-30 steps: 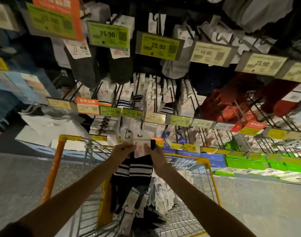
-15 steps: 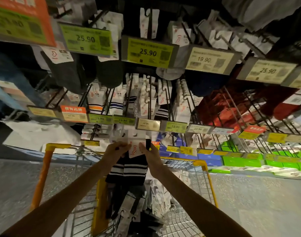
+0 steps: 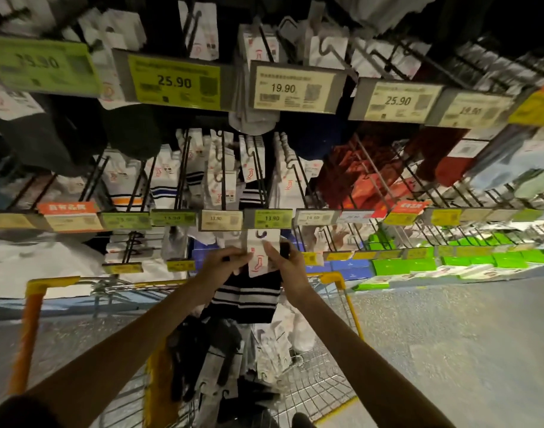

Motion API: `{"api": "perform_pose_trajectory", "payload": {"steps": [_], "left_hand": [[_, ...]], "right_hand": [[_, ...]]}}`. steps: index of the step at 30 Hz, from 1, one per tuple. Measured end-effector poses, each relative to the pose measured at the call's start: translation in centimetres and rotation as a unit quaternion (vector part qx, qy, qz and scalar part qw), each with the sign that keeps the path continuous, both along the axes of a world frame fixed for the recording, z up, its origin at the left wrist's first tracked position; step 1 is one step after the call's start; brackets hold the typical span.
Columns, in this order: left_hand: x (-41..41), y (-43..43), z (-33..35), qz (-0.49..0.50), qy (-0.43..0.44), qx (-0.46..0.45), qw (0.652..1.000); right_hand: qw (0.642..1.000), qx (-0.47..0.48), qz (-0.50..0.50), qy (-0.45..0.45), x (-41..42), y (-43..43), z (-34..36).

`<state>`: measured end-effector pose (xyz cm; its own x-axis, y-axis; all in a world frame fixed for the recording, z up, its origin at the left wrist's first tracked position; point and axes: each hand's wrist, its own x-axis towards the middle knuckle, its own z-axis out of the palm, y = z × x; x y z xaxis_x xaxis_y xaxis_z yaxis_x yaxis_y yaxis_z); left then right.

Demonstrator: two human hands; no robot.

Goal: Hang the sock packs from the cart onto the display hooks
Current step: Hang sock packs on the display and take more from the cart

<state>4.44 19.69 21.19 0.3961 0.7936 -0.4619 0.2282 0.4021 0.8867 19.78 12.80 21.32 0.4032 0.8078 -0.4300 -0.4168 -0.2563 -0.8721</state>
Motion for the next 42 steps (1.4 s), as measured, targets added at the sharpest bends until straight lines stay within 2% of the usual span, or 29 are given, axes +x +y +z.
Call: {"api": "perform_pose_trajectory", "payload": {"steps": [6, 10, 12, 15, 19, 23, 31, 38, 39, 42], "left_hand": [[3.8, -0.2, -0.1, 0.079, 0.001, -0.024, 0.997], [3.5, 0.8, -0.4, 0.115, -0.004, -0.021, 0.993], [3.1, 1.3, -0.5, 0.129, -0.010, -0.014, 0.992], [3.1, 1.9, -0.6, 0.134, -0.011, 0.004, 0.991], [3.2, 2.5, -1.2, 0.117, -0.011, 0.029, 0.993], [3.4, 2.9, -1.9, 0.106, 0.007, 0.040, 0.993], [4.7, 3.7, -1.3, 0.154, 0.031, 0.021, 0.987], [4.0, 3.1, -3.0, 0.125, 0.091, 0.128, 0.980], [3.5, 3.1, -3.5, 0.114, 0.108, 0.137, 0.978], [2.4, 2.9, -4.2, 0.124, 0.151, 0.145, 0.970]], "right_hand": [[0.999, 0.011, 0.018, 0.036, 3.4, 1.9, -0.9], [0.996, 0.037, 0.075, 0.030, 4.0, 4.0, -0.5], [0.996, 0.034, 0.069, 0.034, 3.6, 4.7, -0.9], [0.998, 0.021, 0.036, 0.053, 3.2, 5.1, -1.7], [0.997, 0.010, 0.040, 0.059, 3.4, 5.5, -2.5], [0.998, -0.050, 0.022, 0.023, 3.7, 6.4, -3.3], [0.988, -0.032, 0.022, -0.148, 2.6, 7.9, -2.4], [0.952, -0.040, 0.095, -0.287, 3.9, 5.9, -4.4], [0.951, -0.050, 0.101, -0.289, 4.1, 5.7, -4.2], [0.976, -0.045, 0.067, -0.200, 4.6, 5.6, -3.2]]}}
